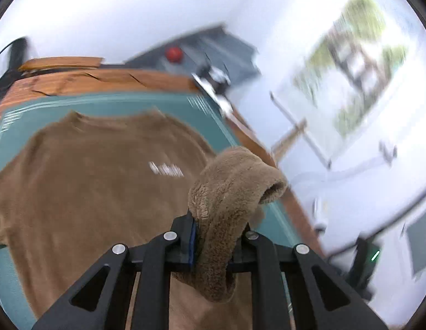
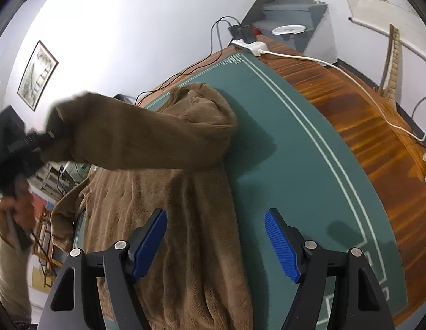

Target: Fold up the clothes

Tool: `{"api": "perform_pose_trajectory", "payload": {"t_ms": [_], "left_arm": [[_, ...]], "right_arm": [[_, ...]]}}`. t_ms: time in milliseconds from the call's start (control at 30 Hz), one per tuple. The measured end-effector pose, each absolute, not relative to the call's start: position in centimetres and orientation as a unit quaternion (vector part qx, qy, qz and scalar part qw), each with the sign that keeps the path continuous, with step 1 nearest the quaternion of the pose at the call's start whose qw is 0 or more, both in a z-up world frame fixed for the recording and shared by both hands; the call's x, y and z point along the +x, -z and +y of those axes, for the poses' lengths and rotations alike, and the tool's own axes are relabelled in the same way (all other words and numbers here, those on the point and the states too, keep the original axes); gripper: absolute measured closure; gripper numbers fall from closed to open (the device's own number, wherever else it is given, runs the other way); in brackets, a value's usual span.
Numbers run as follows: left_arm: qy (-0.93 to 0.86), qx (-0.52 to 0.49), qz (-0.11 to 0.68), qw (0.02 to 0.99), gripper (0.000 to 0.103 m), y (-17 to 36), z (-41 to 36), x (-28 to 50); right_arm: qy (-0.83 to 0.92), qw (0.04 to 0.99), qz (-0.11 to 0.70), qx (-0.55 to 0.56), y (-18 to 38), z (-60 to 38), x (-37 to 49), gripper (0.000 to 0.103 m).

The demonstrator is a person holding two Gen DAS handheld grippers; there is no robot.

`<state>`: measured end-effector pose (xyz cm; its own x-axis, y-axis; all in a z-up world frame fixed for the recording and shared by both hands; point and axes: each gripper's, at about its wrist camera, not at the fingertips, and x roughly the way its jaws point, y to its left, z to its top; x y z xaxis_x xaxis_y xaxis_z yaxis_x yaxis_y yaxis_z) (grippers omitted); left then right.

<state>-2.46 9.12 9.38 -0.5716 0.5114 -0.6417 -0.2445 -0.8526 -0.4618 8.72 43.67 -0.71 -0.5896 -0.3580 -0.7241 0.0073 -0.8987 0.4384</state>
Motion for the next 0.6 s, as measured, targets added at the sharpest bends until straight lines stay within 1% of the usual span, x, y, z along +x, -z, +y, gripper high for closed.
{"api": "perform_pose_trajectory", "payload": {"t_ms": [67, 200, 400, 500, 600], "left_arm": [[-0.878, -0.392, -0.193, 0.196, 0.085, -10.8, 5.9, -3.1], [-0.883, -0.375, -0.228, 0.167, 0.085, -12.4, 1.3, -4.4], [-0.884, -0.344, -0.275, 0.157, 0.085, -14.1, -3.0, -5.3], [-0.884, -0.338, -0.292, 0.136, 0.085, -13.8, -5.4, -6.2], [-0.878, -0.354, -0.301, 0.118, 0.085, -12.2, -6.7, -7.1]], "right_arm": [[0.869, 0.110, -0.190, 0.444, 0.8, 43.0, 7.9, 0.028], [0.867, 0.117, -0.165, 0.455, 1.1, 41.3, 5.9, 0.028], [0.874, 0.115, -0.101, 0.461, 0.9, 38.3, 2.0, 0.028], [0.876, 0.115, -0.075, 0.462, 1.0, 36.8, 0.1, 0.028], [0.877, 0.117, -0.045, 0.463, 1.3, 35.1, -1.9, 0.028]]}}
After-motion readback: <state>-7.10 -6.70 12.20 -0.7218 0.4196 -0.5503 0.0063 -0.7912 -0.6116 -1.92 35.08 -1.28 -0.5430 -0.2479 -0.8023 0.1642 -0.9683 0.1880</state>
